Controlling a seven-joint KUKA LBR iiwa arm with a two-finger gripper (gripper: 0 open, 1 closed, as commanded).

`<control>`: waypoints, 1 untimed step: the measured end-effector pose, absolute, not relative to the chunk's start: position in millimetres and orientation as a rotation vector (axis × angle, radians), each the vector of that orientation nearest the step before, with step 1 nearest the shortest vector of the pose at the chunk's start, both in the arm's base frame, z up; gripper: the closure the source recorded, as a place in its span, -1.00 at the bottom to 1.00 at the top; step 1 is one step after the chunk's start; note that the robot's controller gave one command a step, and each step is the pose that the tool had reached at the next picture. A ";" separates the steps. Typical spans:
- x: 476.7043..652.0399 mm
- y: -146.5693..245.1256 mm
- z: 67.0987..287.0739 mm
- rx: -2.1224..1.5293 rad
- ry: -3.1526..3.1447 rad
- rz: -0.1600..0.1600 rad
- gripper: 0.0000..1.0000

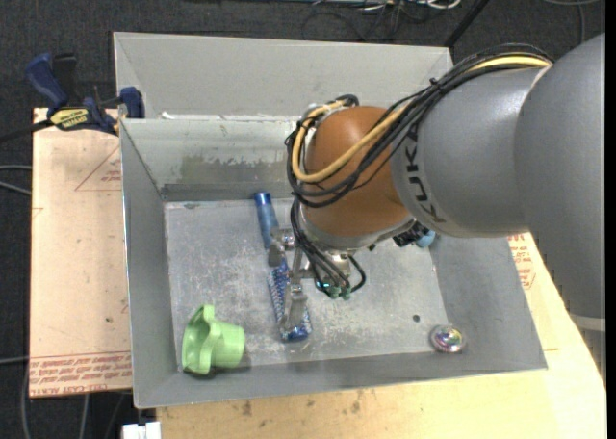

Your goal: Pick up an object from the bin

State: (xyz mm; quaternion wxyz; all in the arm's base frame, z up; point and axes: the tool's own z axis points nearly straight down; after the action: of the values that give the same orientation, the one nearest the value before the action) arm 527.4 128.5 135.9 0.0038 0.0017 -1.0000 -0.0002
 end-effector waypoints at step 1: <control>508.4 67.9 68.0 0.552 -3.088 0.000 -1.00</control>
Offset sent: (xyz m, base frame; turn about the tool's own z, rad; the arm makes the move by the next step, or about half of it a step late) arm -0.0180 -0.0592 -0.0659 -0.3547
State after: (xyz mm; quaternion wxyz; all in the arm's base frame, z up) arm 508.4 67.9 68.0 0.0023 0.1759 -0.9844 0.0000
